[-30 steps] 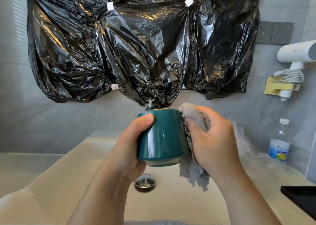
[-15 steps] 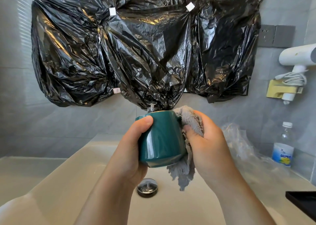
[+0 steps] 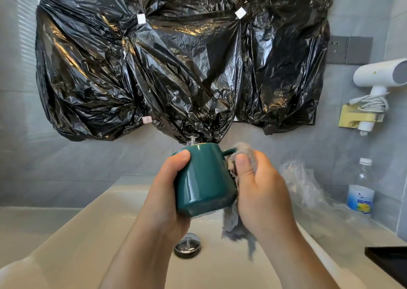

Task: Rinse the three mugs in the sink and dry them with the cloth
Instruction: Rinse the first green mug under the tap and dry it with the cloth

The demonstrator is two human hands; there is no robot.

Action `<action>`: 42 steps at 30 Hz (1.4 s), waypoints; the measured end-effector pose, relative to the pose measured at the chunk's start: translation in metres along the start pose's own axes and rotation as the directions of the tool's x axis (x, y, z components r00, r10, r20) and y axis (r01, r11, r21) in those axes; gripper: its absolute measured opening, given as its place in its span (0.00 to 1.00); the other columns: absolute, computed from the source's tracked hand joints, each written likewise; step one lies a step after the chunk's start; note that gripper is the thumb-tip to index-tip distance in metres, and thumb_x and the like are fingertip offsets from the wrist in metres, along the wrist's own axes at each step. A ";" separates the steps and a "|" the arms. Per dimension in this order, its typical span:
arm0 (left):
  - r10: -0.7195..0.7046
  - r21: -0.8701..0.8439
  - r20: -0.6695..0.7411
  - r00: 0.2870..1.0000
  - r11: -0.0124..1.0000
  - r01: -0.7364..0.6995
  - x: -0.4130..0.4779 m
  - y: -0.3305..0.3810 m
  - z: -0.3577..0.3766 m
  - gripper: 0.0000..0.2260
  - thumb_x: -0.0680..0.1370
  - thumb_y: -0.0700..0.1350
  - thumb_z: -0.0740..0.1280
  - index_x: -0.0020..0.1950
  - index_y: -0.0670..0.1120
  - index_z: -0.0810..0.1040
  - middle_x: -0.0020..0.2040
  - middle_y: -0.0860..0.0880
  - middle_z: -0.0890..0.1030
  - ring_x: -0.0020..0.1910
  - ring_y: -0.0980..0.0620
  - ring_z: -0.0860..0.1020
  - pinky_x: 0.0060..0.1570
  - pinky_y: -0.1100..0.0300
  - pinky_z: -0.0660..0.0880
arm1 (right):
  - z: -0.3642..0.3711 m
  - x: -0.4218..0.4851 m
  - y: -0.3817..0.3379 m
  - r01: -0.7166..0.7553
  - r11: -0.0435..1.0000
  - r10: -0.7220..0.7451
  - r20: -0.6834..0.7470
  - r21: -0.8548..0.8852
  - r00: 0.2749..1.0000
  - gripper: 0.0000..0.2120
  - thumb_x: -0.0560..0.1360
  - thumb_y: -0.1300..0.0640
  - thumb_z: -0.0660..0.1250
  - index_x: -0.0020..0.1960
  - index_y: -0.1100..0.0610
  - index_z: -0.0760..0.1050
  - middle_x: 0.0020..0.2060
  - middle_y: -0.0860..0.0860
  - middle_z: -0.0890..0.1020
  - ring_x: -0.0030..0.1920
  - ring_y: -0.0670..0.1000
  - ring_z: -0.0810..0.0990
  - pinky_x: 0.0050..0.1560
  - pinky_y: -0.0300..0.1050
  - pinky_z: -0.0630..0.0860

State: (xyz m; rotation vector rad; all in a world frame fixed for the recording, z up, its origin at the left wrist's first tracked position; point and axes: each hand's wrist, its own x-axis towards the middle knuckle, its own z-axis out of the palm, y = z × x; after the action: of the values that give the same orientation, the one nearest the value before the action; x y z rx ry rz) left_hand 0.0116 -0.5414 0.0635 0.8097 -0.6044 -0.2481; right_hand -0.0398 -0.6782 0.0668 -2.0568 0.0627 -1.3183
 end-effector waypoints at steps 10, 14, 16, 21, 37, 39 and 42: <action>-0.342 -0.218 -0.003 0.940 0.918 0.333 -0.002 0.010 0.000 0.32 0.58 0.61 0.74 0.54 0.41 0.86 0.49 0.37 0.85 0.41 0.37 0.85 0.39 0.38 0.82 | -0.001 -0.002 0.001 -0.039 0.722 -0.173 0.235 0.691 0.956 0.20 0.74 0.41 0.71 0.65 0.36 0.73 0.58 0.39 0.83 0.59 0.39 0.81 0.58 0.35 0.78; -0.507 -0.204 0.108 0.855 0.831 0.518 -0.004 0.011 -0.002 0.28 0.58 0.61 0.76 0.46 0.39 0.88 0.48 0.38 0.86 0.42 0.37 0.85 0.43 0.35 0.82 | -0.005 -0.005 -0.005 0.136 0.797 -0.220 0.073 0.589 0.973 0.10 0.73 0.42 0.69 0.54 0.40 0.75 0.44 0.40 0.83 0.44 0.40 0.83 0.43 0.28 0.76; -0.510 -0.182 0.083 0.856 0.837 0.516 -0.003 0.009 -0.002 0.26 0.59 0.61 0.74 0.43 0.39 0.88 0.46 0.38 0.86 0.39 0.38 0.85 0.42 0.36 0.82 | 0.001 -0.007 -0.004 0.175 0.876 -0.177 -0.038 0.449 0.983 0.08 0.75 0.42 0.60 0.49 0.43 0.75 0.42 0.36 0.82 0.44 0.37 0.81 0.40 0.23 0.72; -0.478 -0.198 0.014 0.878 0.860 0.471 0.000 0.008 -0.006 0.27 0.60 0.62 0.74 0.43 0.40 0.88 0.46 0.38 0.85 0.38 0.36 0.85 0.38 0.36 0.82 | 0.003 -0.006 0.001 0.188 0.850 -0.217 0.000 0.492 0.976 0.13 0.78 0.42 0.57 0.56 0.45 0.75 0.48 0.30 0.81 0.50 0.33 0.80 0.47 0.22 0.71; -0.317 -0.081 0.084 0.945 0.943 0.324 -0.003 0.002 0.002 0.17 0.58 0.52 0.77 0.44 0.48 0.89 0.45 0.43 0.86 0.40 0.41 0.86 0.32 0.42 0.83 | -0.008 0.009 0.009 -0.165 0.801 0.189 0.018 0.576 0.982 0.25 0.73 0.30 0.57 0.49 0.48 0.80 0.48 0.50 0.85 0.54 0.52 0.83 0.62 0.61 0.76; -0.220 -0.130 0.056 0.974 0.966 0.226 0.001 0.003 -0.001 0.16 0.60 0.48 0.75 0.47 0.47 0.89 0.50 0.41 0.86 0.44 0.40 0.86 0.37 0.41 0.84 | -0.006 0.003 -0.001 0.056 0.865 -0.027 -0.065 0.498 0.998 0.23 0.76 0.36 0.55 0.55 0.51 0.80 0.56 0.50 0.82 0.61 0.48 0.79 0.68 0.54 0.72; -0.160 -0.054 0.025 0.987 0.985 0.161 0.000 0.003 -0.003 0.16 0.64 0.46 0.74 0.51 0.46 0.88 0.51 0.41 0.86 0.44 0.44 0.85 0.40 0.48 0.84 | -0.002 -0.004 -0.007 0.283 0.921 -0.297 0.012 0.268 0.955 0.20 0.79 0.42 0.57 0.63 0.52 0.77 0.64 0.46 0.77 0.67 0.41 0.73 0.68 0.36 0.68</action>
State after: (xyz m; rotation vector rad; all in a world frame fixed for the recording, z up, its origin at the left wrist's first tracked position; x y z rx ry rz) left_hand 0.0132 -0.5382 0.0642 0.8036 -0.5497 -0.4197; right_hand -0.0453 -0.6720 0.0685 -1.9183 -0.4370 -1.3622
